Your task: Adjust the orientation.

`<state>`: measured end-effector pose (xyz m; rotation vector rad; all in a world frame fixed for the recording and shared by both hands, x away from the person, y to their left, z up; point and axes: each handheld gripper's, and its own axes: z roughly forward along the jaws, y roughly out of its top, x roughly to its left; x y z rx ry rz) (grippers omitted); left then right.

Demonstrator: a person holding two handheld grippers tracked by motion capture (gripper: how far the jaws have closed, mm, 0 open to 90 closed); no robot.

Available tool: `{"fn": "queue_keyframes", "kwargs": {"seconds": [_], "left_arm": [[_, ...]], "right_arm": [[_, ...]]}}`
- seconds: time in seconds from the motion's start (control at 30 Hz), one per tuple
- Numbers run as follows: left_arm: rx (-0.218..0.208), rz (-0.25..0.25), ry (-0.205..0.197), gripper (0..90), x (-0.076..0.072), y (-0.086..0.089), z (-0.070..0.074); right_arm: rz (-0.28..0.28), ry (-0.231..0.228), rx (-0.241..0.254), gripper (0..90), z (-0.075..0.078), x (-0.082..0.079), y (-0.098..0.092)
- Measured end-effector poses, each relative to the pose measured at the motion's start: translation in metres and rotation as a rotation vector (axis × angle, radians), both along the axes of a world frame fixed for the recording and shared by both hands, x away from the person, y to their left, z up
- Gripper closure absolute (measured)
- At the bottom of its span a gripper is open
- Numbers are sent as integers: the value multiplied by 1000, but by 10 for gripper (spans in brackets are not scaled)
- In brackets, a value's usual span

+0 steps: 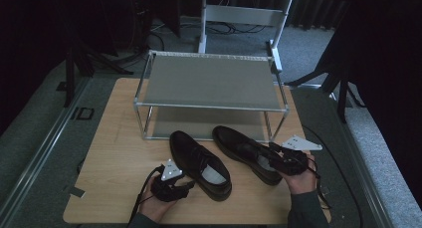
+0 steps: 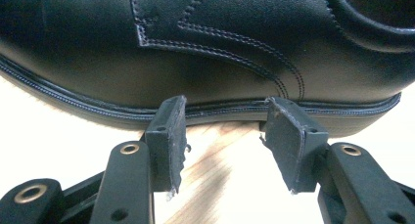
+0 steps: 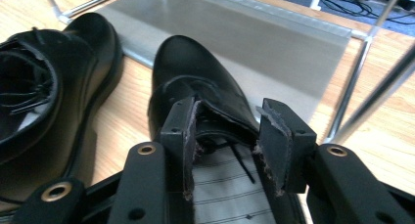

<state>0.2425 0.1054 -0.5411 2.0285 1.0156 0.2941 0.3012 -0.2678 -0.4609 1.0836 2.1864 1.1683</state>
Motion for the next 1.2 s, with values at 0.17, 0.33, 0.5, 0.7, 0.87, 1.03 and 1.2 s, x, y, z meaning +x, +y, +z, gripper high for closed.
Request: {"fn": "queue_keyframes", "kwargs": {"seconds": [0.17, 0.33, 0.5, 0.7, 0.87, 1.03, 1.2], "left_arm": [[2, -1, 1, 502, 0, 0, 0], [-1, 2, 0, 502, 0, 0, 0], [1, 2, 0, 502, 0, 1, 0], [1, 2, -1, 502, 0, 0, 0], [0, 3, 0, 502, 1, 1, 0], [3, 1, -1, 502, 0, -1, 0], [1, 4, -5, 502, 0, 1, 1]], "right_arm": [[33, 2, -8, 573, 2, -4, 10], [66, 7, -18, 574, 3, -7, 22], [88, 28, -22, 583, 3, -10, 36], [186, 58, -52, 595, -1, -15, 67], [218, 92, -47, 612, -6, -17, 84], [242, 120, -55, 630, -10, -16, 102], [230, 161, -97, 672, -17, -10, 115]]}}
